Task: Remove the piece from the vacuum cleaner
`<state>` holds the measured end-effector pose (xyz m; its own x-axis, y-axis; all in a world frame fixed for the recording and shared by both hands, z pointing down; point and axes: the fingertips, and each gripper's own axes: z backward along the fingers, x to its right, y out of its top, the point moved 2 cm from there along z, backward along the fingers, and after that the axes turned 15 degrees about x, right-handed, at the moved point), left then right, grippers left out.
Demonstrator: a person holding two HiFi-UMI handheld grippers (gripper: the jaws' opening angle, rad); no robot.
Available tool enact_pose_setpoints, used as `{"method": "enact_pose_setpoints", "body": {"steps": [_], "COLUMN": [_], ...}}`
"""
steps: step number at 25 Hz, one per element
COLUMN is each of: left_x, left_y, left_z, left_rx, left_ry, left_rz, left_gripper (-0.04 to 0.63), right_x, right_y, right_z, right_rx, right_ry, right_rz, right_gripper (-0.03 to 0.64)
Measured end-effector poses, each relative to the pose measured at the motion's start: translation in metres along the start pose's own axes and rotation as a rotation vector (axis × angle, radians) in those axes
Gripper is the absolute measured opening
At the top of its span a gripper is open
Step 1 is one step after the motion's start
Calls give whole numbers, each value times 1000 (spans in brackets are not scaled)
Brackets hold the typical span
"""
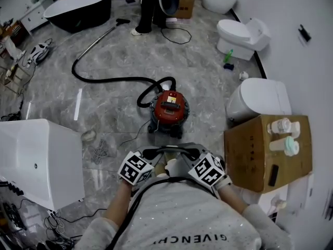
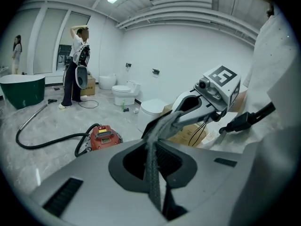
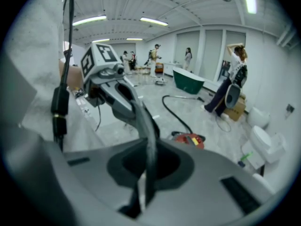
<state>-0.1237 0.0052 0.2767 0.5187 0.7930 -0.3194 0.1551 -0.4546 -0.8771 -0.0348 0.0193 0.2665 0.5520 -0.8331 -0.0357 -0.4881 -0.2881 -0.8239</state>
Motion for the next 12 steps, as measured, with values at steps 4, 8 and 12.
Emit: {"method": "enact_pose_setpoints", "body": {"steps": [4,8,12], "left_x": [6,9,7], "left_y": [1,-1,0], "left_z": [5,14,18], "left_rx": [7,14,24], "left_ry": [-1,0,23], "left_rz": [-14,-16,-13], "left_gripper": [37,37,37], "right_x": [-5,-14,-17], "right_y": [3,4,8], "right_z": [4,4,2], "right_rx": [6,3,5], "right_ry": [8,19,23], "right_rz": [7,17,36], "right_gripper": [26,26,26]}}
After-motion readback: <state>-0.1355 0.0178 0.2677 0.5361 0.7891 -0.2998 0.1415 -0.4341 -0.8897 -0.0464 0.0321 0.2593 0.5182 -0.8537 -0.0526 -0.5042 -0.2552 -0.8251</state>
